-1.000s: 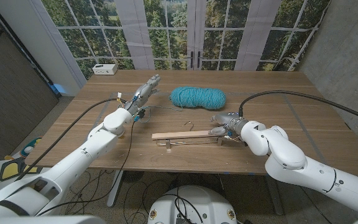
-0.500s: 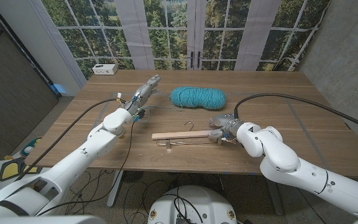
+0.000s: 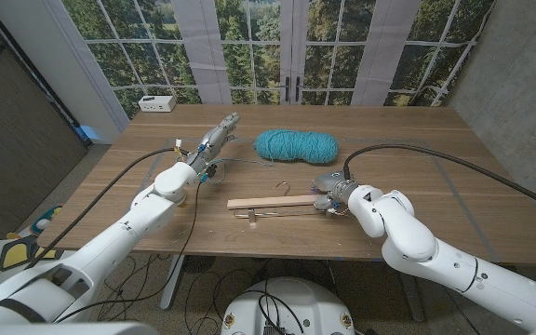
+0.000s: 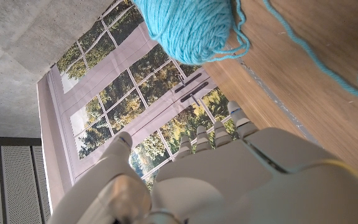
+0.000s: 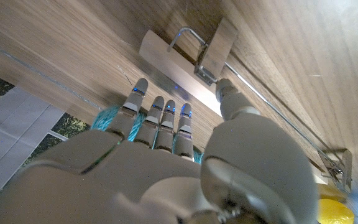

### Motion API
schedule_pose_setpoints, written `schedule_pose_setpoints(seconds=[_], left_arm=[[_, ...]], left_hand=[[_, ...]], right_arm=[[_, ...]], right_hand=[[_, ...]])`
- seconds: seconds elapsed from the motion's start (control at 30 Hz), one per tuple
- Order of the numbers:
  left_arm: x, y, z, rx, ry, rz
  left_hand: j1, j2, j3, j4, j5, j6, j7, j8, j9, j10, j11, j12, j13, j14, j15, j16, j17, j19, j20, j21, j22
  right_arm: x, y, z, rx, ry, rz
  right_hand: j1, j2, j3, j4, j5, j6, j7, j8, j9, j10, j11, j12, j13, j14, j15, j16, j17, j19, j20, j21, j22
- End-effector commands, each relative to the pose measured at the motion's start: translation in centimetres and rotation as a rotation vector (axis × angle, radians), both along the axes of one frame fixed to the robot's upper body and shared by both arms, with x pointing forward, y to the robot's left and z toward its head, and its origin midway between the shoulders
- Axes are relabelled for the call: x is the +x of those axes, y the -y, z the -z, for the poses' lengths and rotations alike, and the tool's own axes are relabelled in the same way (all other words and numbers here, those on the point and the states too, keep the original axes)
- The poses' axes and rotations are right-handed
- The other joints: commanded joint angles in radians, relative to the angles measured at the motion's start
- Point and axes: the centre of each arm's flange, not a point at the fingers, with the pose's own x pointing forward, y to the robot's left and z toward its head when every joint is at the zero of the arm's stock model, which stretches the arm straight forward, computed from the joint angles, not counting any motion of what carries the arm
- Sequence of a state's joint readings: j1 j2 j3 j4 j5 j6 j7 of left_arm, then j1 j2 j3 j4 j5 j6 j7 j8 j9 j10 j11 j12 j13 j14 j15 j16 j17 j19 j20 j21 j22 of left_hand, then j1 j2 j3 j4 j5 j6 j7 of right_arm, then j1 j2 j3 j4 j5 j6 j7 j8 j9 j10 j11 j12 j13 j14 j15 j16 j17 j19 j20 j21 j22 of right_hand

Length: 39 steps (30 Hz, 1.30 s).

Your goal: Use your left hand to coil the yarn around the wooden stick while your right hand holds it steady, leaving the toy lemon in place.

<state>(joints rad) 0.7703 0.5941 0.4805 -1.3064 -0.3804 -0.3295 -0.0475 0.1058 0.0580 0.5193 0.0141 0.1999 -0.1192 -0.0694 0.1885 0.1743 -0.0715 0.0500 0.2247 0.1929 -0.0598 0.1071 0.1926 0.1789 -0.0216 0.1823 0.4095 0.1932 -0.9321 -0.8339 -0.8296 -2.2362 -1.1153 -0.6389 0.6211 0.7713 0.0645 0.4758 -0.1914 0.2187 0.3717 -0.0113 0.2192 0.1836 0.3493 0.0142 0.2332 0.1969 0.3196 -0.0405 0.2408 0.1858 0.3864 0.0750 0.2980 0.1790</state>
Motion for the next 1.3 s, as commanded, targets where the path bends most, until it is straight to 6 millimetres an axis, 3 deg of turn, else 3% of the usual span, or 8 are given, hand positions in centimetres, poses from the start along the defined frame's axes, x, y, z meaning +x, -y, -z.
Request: schedule_pose_setpoints(seconds=[0.03,0.4,0.53,0.73,0.77,0.93,1.13,1.3], left_arm=[[0.2,0.0,0.0,0.001,-0.003,0.004],[0.0,0.0,0.0,-0.003,-0.006,0.010],[-0.2,-0.1,0.1,-0.007,-0.005,0.005],[-0.4,-0.2,0.3,-0.010,-0.009,0.006],[-0.4,-0.3,0.3,-0.010,-0.007,0.004],[-0.6,-0.4,0.4,-0.012,-0.008,0.002],[-0.6,-0.4,0.4,-0.016,-0.011,0.005],[-0.6,-0.4,0.4,-0.017,-0.011,0.005]], left_hand=[[-0.006,0.000,-0.004,0.003,0.001,0.003,0.000,-0.001,0.005,0.002,0.001,0.000,0.005,0.002,0.006,-0.002,0.004,0.001,0.006,-0.004,0.002],[-0.010,0.000,-0.007,0.005,0.001,0.002,0.000,-0.001,0.005,0.002,0.000,0.000,0.005,0.003,0.006,-0.002,0.004,0.001,0.010,-0.006,0.002],[-0.011,0.001,-0.007,0.006,0.002,0.002,-0.001,-0.001,0.005,0.002,0.000,-0.001,0.005,0.004,0.006,-0.002,0.004,0.002,0.011,-0.006,0.002],[-0.012,0.001,-0.008,0.006,0.002,0.002,0.000,-0.001,0.005,0.003,0.000,-0.001,0.005,0.004,0.005,-0.001,0.004,0.003,0.011,-0.006,0.002],[-0.012,0.001,-0.009,0.006,0.002,0.002,-0.001,-0.001,0.005,0.002,-0.001,-0.001,0.005,0.004,0.006,-0.001,0.004,0.003,0.012,-0.007,0.002],[-0.013,0.001,-0.009,0.007,0.002,0.002,-0.001,-0.001,0.005,0.004,-0.001,-0.001,0.005,0.005,0.006,-0.001,0.004,0.004,0.010,-0.007,0.002],[-0.014,0.001,-0.010,0.008,0.002,0.001,-0.002,-0.002,0.005,0.006,-0.001,0.000,0.005,0.007,0.005,-0.001,0.004,0.005,0.010,-0.007,0.002],[-0.015,0.001,-0.011,0.008,0.002,0.001,-0.001,-0.002,0.005,0.008,0.002,0.000,0.005,0.011,0.007,0.000,0.004,0.006,0.008,-0.008,0.002]], right_arm=[[0.6,-0.3,1.0,-0.069,0.023,0.045],[0.9,-0.5,1.5,-0.110,0.040,0.058],[1.1,-0.5,1.7,-0.120,0.045,0.061],[1.4,-0.1,1.9,-0.094,0.071,0.045],[1.4,0.0,2.0,-0.088,0.075,0.043],[1.9,0.8,2.3,-0.039,0.068,0.034],[2.6,1.8,2.7,0.021,0.037,0.034],[2.4,2.5,3.0,0.082,0.074,0.011]], right_hand=[[0.045,-0.014,0.007,0.003,0.009,0.038,-0.007,0.011,0.005,0.037,-0.004,0.010,0.002,0.027,-0.010,0.007,0.005,0.020,-0.002,0.005,0.002],[0.163,-0.022,-0.023,0.014,0.019,0.234,-0.035,0.050,0.006,0.189,-0.020,0.044,0.007,0.146,-0.060,0.060,0.031,0.076,-0.019,0.007,0.004],[0.223,0.001,-0.031,0.020,0.022,0.307,-0.053,0.058,0.005,0.259,-0.038,0.062,0.010,0.210,-0.081,0.106,0.060,0.098,-0.038,0.011,0.006],[0.340,0.038,-0.080,0.020,0.004,0.527,-0.051,0.106,0.016,0.484,-0.024,0.168,0.048,0.364,-0.118,0.248,0.172,0.154,-0.065,0.036,0.013],[0.372,0.052,-0.099,0.025,-0.003,0.597,-0.042,0.133,0.024,0.543,-0.021,0.207,0.066,0.417,-0.122,0.302,0.223,0.169,-0.074,0.048,0.017],[0.440,0.062,-0.114,0.014,-0.009,0.639,-0.035,0.155,0.035,0.608,-0.018,0.257,0.095,0.450,-0.137,0.363,0.299,0.176,-0.083,0.062,0.022],[0.422,0.066,-0.128,0.039,-0.009,0.634,-0.041,0.163,0.048,0.610,-0.009,0.269,0.107,0.448,-0.143,0.356,0.307,0.180,-0.095,0.070,0.024],[0.415,0.069,-0.135,0.049,-0.004,0.629,-0.051,0.177,0.068,0.582,-0.036,0.268,0.119,0.421,-0.161,0.326,0.304,0.155,-0.118,0.068,0.028]])
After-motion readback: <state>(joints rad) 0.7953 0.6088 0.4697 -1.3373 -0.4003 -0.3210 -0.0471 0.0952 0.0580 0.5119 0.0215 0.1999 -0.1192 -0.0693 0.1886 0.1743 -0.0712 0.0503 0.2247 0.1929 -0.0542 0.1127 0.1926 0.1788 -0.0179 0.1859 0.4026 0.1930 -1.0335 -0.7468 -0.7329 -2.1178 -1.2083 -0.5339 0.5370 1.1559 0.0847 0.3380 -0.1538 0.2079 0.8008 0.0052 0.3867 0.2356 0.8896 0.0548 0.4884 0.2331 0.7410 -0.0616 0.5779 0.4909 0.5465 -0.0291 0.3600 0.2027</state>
